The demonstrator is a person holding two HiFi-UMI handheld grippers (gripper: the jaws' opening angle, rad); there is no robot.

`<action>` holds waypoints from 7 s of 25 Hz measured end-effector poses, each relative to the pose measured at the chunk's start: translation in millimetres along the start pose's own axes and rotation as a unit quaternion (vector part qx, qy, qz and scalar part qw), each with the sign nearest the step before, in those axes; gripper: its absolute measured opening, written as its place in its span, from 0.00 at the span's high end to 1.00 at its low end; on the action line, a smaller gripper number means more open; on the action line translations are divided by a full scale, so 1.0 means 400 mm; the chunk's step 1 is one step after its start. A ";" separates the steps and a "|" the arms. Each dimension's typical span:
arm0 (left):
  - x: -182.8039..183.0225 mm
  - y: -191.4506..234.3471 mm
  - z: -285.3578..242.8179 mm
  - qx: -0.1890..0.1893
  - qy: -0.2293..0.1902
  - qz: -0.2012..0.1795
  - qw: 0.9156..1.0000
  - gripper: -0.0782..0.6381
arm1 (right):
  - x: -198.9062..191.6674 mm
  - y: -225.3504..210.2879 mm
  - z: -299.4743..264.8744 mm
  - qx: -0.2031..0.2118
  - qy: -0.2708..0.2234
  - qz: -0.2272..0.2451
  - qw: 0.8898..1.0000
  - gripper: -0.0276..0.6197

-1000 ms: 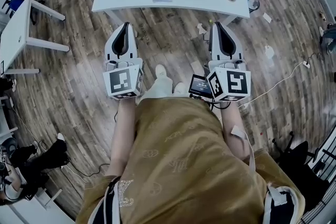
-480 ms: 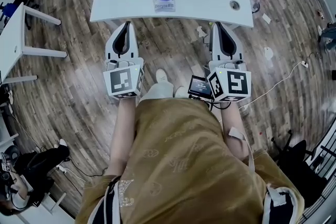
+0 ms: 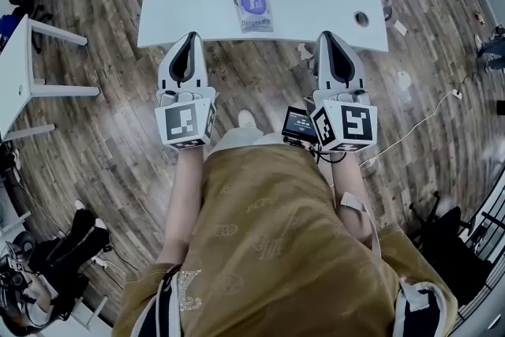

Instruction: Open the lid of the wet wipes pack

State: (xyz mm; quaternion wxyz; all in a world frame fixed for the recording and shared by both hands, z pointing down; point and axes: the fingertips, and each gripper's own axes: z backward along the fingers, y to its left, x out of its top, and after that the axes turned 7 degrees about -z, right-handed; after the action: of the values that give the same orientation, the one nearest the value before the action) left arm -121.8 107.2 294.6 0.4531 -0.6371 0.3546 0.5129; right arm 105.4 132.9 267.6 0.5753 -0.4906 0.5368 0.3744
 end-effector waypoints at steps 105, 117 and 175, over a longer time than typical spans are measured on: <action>-0.612 -0.282 -0.450 -0.256 0.378 0.023 0.889 0.89 | -0.647 -0.080 -0.594 0.059 0.410 -0.085 0.906 0.87; -0.645 -0.294 -0.452 -0.266 0.401 0.012 0.876 0.89 | -0.685 -0.083 -0.633 0.051 0.419 -0.080 0.903 0.87; -0.652 -0.336 -0.451 -0.304 0.410 0.002 0.860 0.89 | -0.676 -0.094 -0.632 0.024 0.551 -0.203 0.809 0.93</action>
State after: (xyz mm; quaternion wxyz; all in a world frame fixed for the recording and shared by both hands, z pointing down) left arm 3.4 -20.5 588.9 0.0495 -0.8950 0.3364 0.2888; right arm 39.3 -94.6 554.5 0.2577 -0.6984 0.6607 -0.0965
